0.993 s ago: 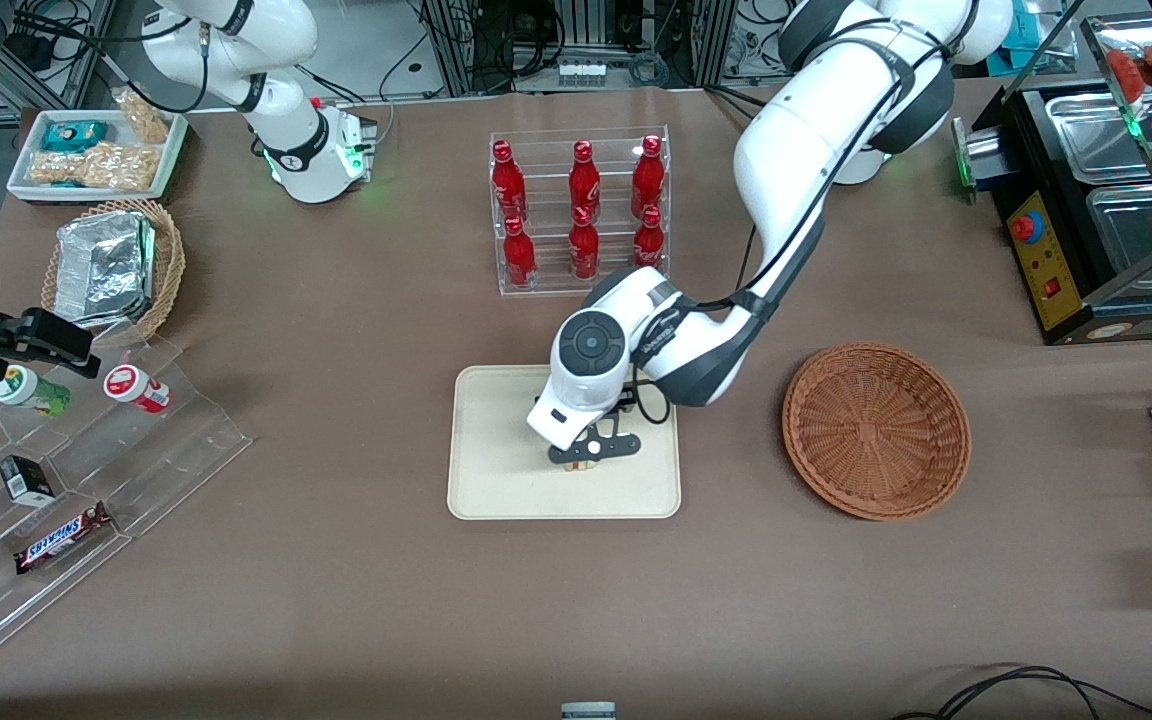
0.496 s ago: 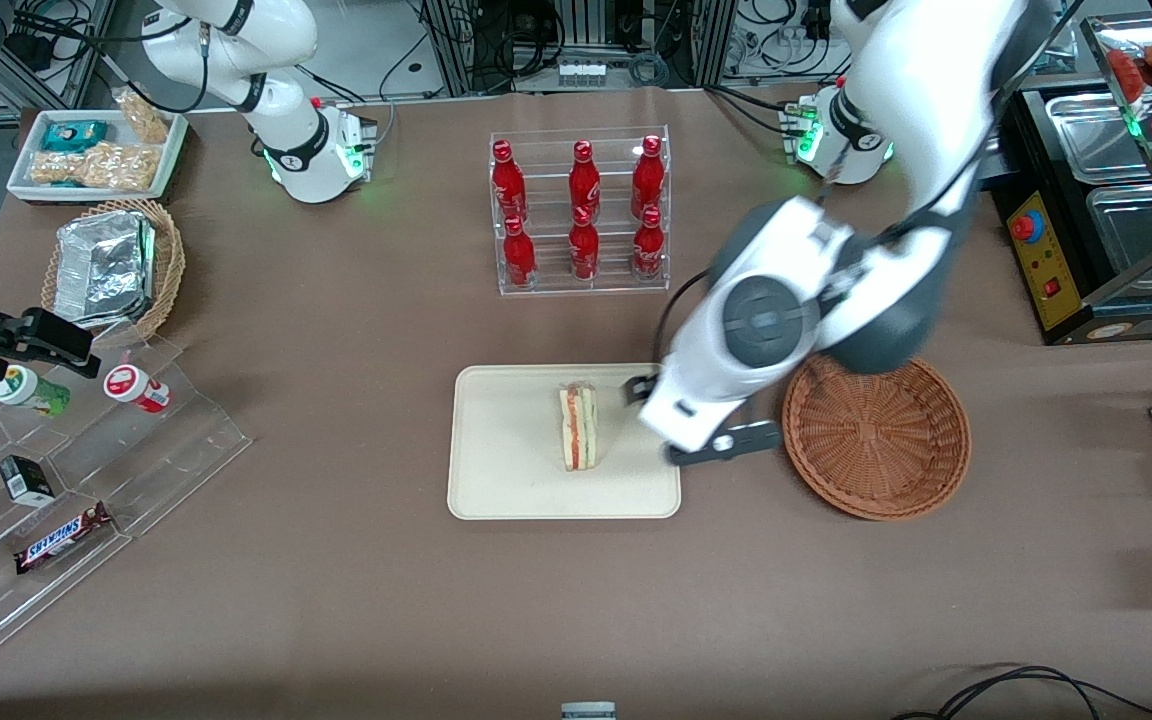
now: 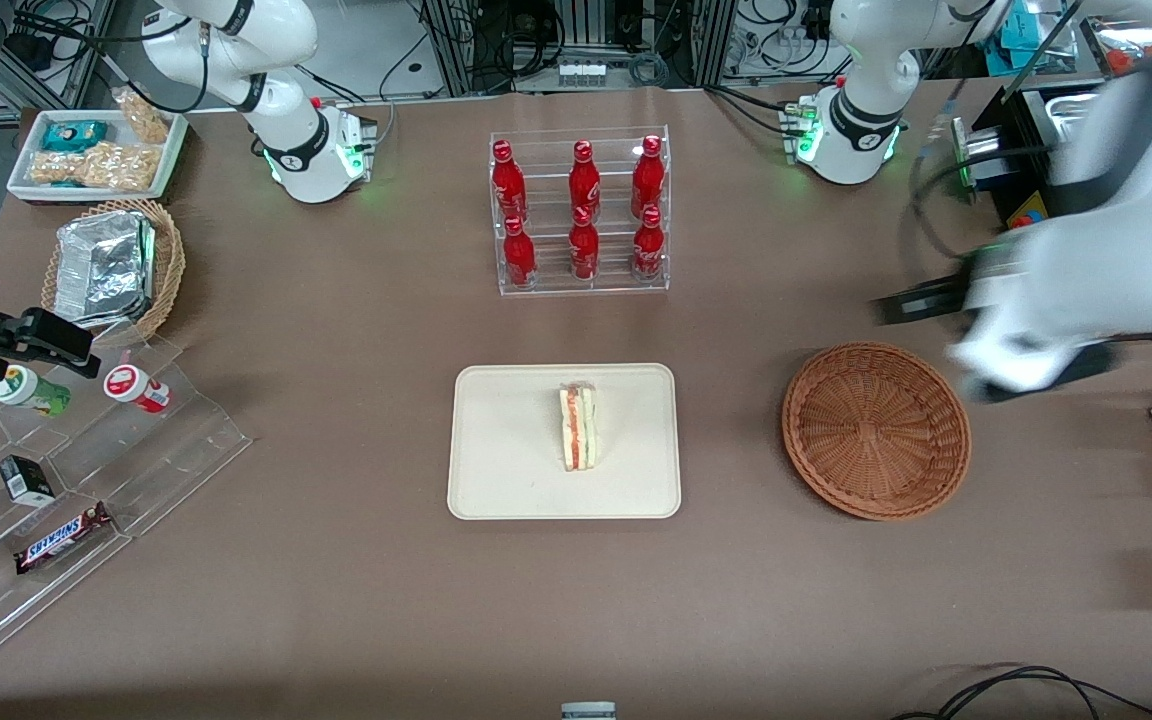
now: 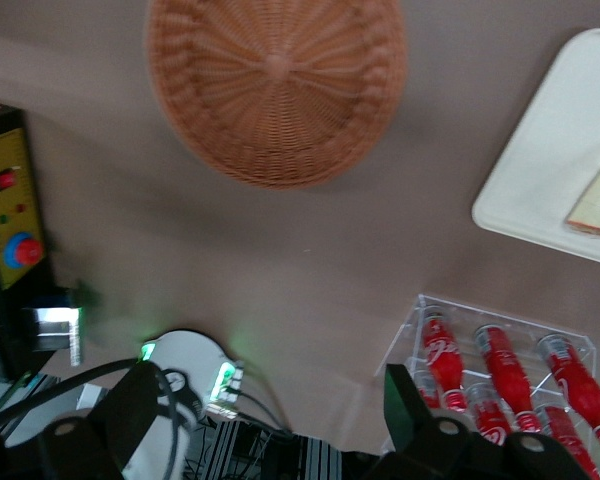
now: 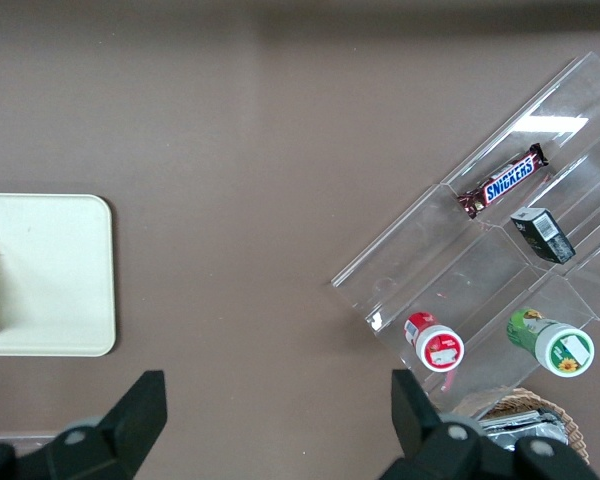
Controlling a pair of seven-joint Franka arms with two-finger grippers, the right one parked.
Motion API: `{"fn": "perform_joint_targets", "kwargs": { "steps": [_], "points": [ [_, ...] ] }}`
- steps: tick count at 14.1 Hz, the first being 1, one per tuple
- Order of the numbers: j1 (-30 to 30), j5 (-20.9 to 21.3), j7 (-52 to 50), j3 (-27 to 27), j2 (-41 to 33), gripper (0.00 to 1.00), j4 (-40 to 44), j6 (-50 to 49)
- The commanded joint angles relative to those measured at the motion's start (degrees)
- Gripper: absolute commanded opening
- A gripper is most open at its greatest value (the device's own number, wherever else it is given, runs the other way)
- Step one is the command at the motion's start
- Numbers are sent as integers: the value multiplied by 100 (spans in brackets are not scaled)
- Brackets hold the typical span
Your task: Place sandwich from basket to tray
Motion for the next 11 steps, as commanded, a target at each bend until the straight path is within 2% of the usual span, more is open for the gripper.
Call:
{"fn": "perform_joint_targets", "kwargs": {
  "steps": [1, 3, 6, 9, 11],
  "points": [
    [507, 173, 332, -42, -708, 100, -840, 78],
    [587, 446, 341, -42, -1191, 100, -1533, 402],
    [850, 464, 419, -42, -2053, 100, -2905, 1429],
    [966, 692, 1892, -50, -1959, 100, -2760, 1450],
    [983, 632, 2020, -50, -1915, 100, -2506, 1389]
  ]
}}
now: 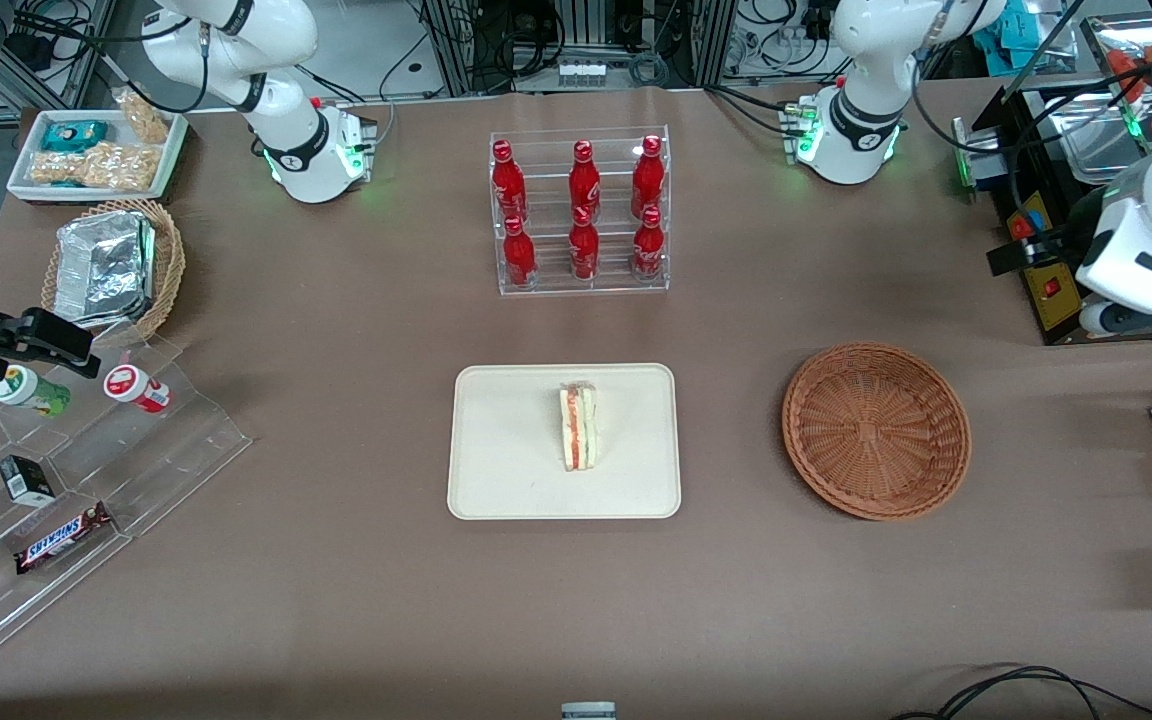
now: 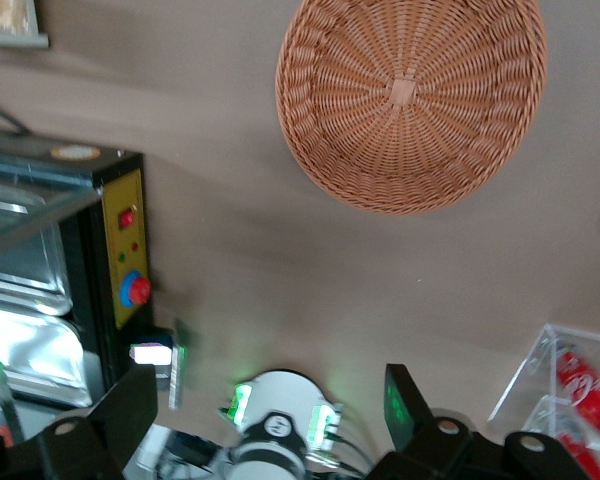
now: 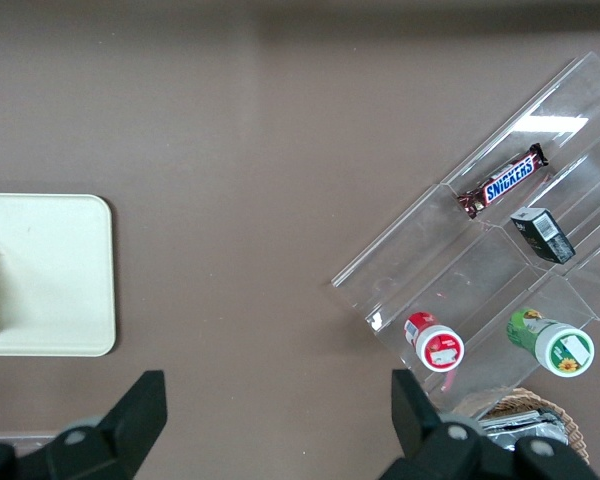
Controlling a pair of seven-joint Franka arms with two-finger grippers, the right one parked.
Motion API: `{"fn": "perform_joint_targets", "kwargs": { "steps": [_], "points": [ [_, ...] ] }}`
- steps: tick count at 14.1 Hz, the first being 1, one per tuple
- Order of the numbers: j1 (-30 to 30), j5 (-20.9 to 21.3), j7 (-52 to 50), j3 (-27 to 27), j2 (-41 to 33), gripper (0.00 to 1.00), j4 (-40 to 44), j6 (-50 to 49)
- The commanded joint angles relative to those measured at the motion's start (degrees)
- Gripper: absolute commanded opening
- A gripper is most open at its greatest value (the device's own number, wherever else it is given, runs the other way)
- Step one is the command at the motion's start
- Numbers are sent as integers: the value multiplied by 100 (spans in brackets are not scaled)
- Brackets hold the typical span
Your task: Place sandwich from basket to tray
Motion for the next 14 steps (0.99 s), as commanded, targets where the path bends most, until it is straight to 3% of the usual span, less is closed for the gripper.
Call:
{"fn": "perform_joint_targets", "kwargs": {
  "steps": [1, 3, 5, 8, 14],
  "points": [
    [47, 44, 304, -63, -15, 100, 250, -53],
    [64, 27, 338, -55, 48, 100, 419, -185],
    [73, -270, 330, 41, -119, 100, 349, -300],
    [-566, -501, 383, 778, -251, 100, 208, -256],
    [-577, -774, 400, 833, -234, 100, 384, -256]
  ]
}}
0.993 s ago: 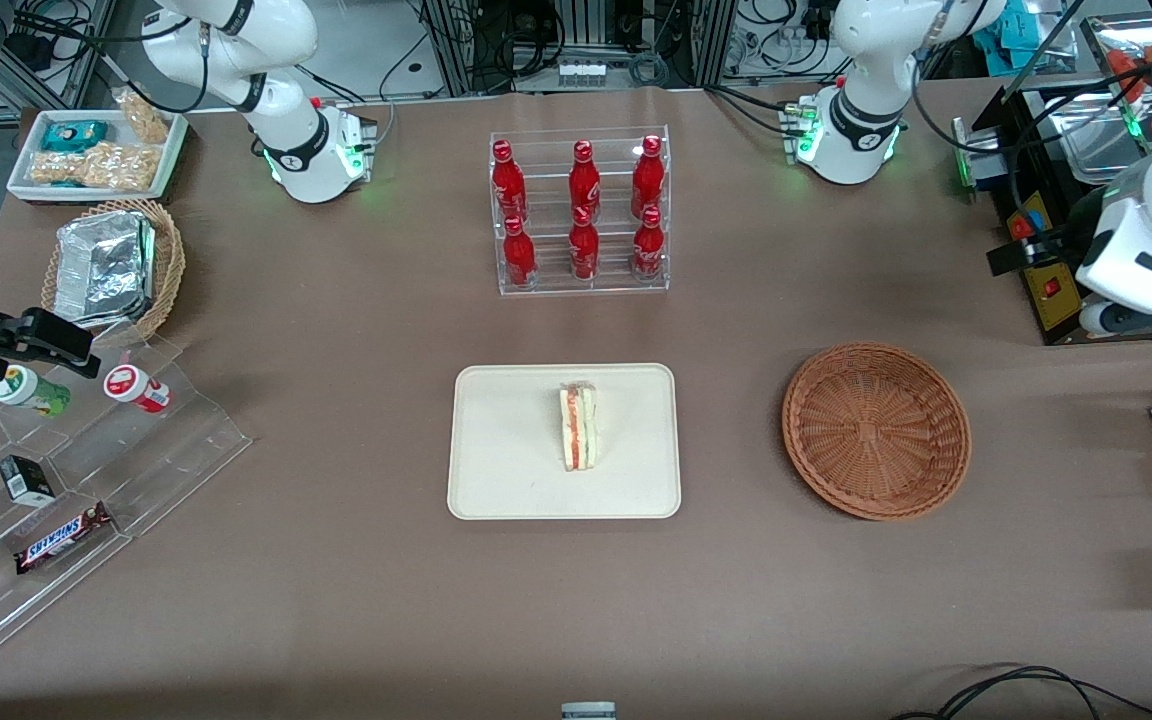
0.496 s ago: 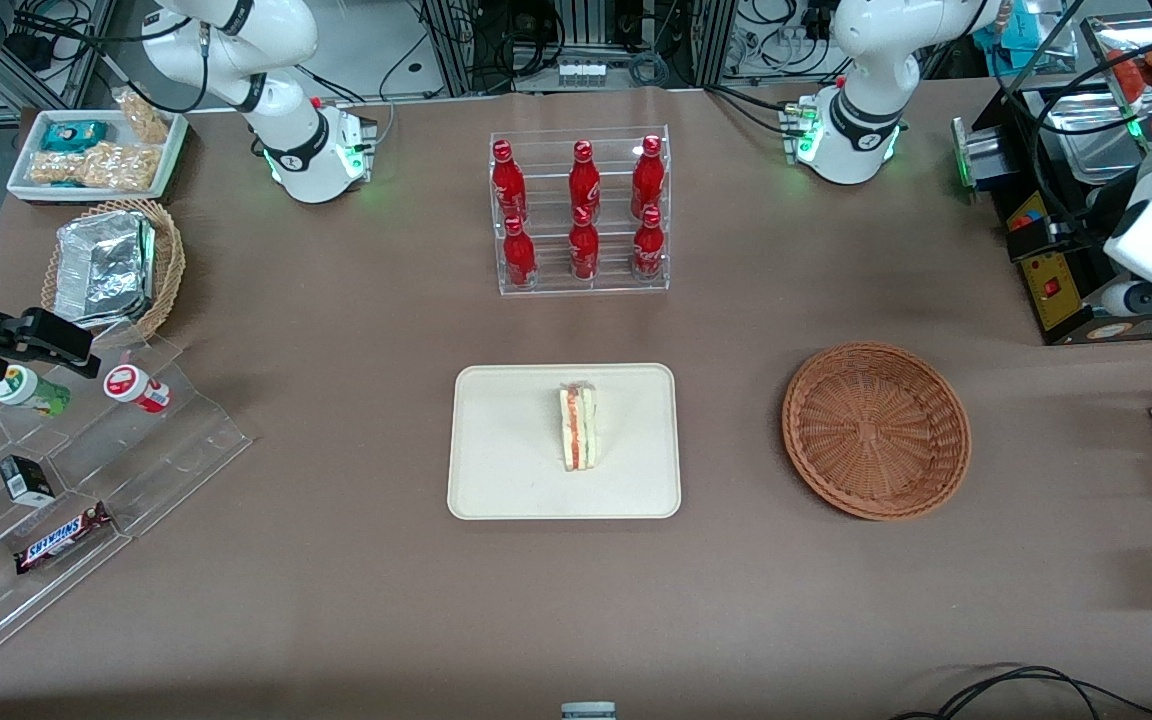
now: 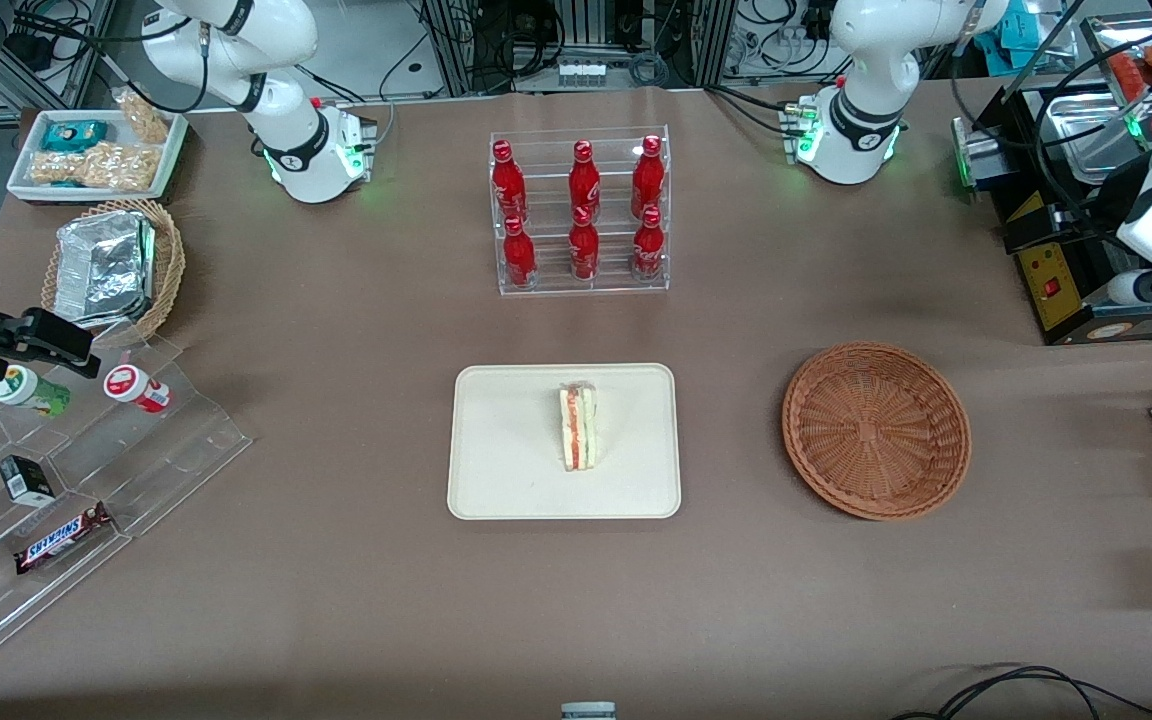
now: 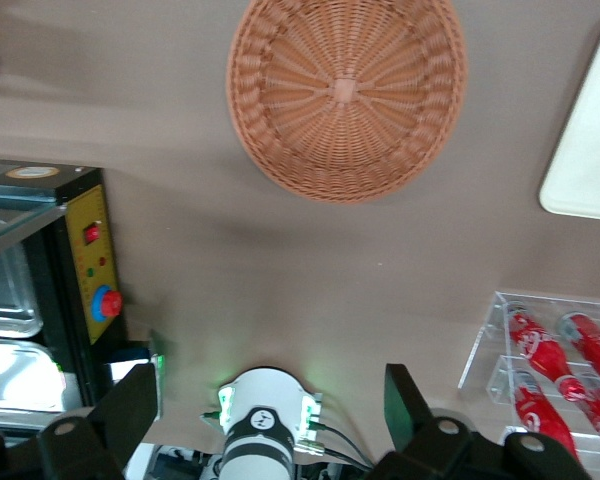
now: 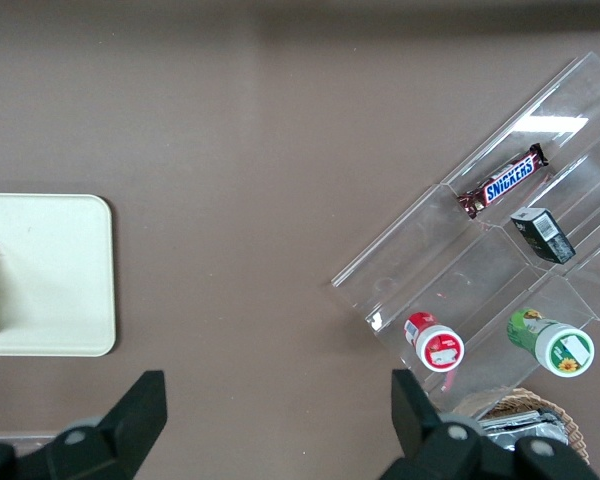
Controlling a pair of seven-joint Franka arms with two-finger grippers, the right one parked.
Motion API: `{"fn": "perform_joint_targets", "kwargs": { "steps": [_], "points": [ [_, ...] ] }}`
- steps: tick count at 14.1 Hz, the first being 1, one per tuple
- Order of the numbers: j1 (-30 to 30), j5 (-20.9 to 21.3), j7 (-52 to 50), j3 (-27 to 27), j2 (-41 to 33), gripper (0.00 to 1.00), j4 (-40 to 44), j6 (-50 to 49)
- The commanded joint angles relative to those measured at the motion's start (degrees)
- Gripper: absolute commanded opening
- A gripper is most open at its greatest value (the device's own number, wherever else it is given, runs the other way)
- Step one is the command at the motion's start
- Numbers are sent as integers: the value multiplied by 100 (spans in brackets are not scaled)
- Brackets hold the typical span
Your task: Place sandwich from basket to tray
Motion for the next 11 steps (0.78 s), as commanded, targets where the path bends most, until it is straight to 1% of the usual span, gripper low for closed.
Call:
{"fn": "perform_joint_targets", "kwargs": {
  "steps": [1, 3, 5, 6, 11],
  "points": [
    [-30, -99, 83, 100, -111, 100, 53, -12],
    [-22, -81, 100, 109, -129, 100, -8, 111],
    [-39, 251, 83, 92, -120, 100, 18, 286],
    [-57, 331, 83, 83, -129, 100, -8, 365],
    [-83, 323, 187, 65, -146, 100, 44, 401]
  ]
}}
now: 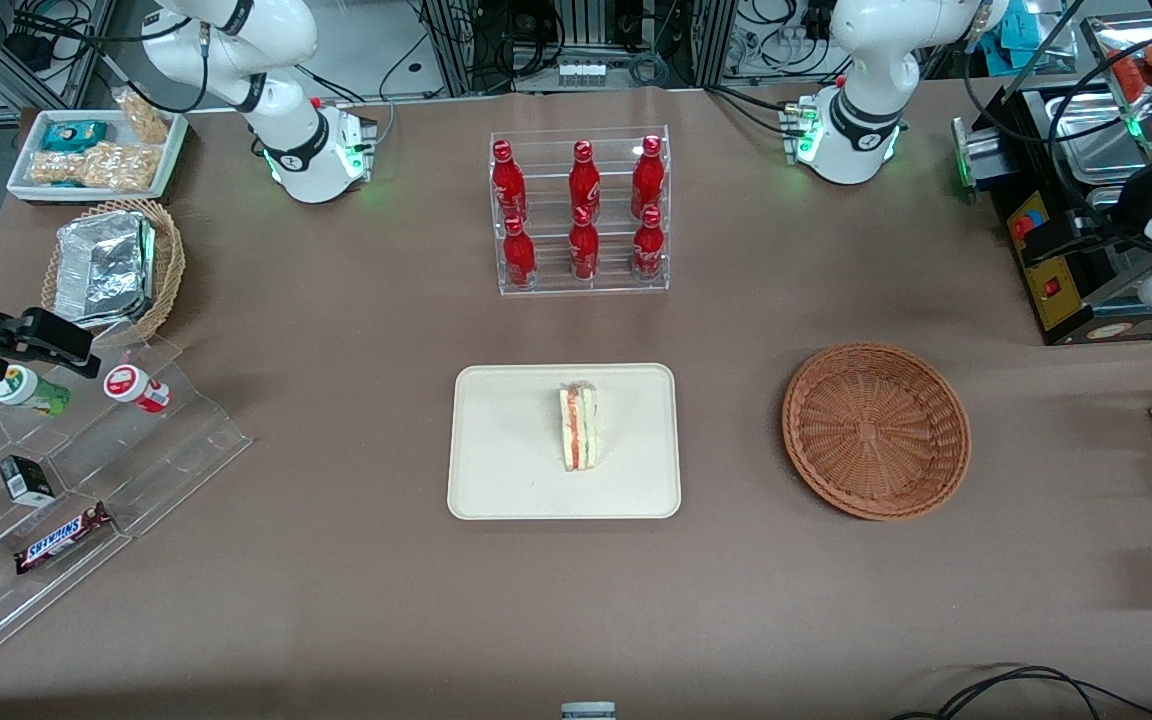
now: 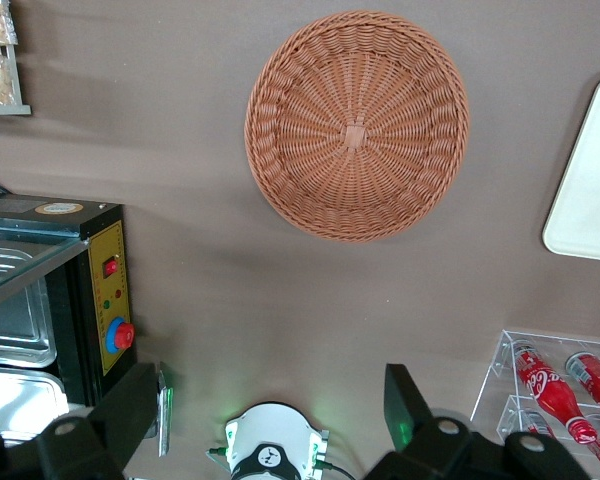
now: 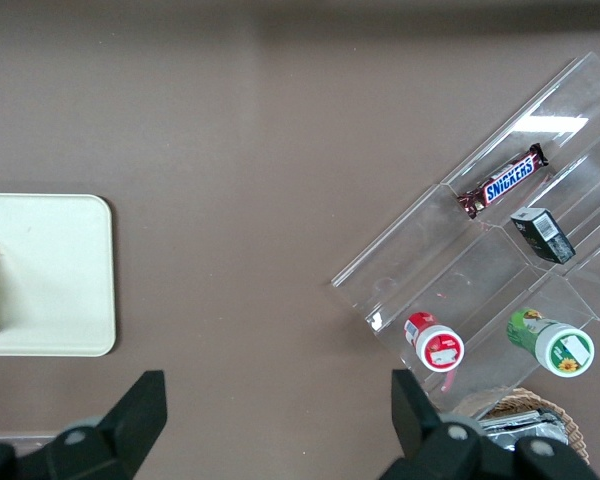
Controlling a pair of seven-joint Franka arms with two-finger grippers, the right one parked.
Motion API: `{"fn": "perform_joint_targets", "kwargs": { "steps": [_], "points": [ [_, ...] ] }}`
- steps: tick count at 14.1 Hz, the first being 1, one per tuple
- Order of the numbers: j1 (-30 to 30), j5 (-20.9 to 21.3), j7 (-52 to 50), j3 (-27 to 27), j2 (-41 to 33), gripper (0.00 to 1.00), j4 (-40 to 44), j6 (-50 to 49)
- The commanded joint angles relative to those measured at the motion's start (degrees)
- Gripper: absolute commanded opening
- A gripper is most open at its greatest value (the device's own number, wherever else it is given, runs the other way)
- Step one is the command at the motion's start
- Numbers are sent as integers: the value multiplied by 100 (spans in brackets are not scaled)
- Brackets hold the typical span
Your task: Place sandwich from basket to tray
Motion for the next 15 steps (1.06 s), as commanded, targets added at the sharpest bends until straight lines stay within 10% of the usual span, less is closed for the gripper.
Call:
{"fn": "perform_joint_targets", "kwargs": {
  "steps": [1, 15],
  "points": [
    [-36, 100, 344, 16, -129, 100, -19, 26],
    [-45, 30, 12, -10, -67, 100, 104, 53]
  ]
}}
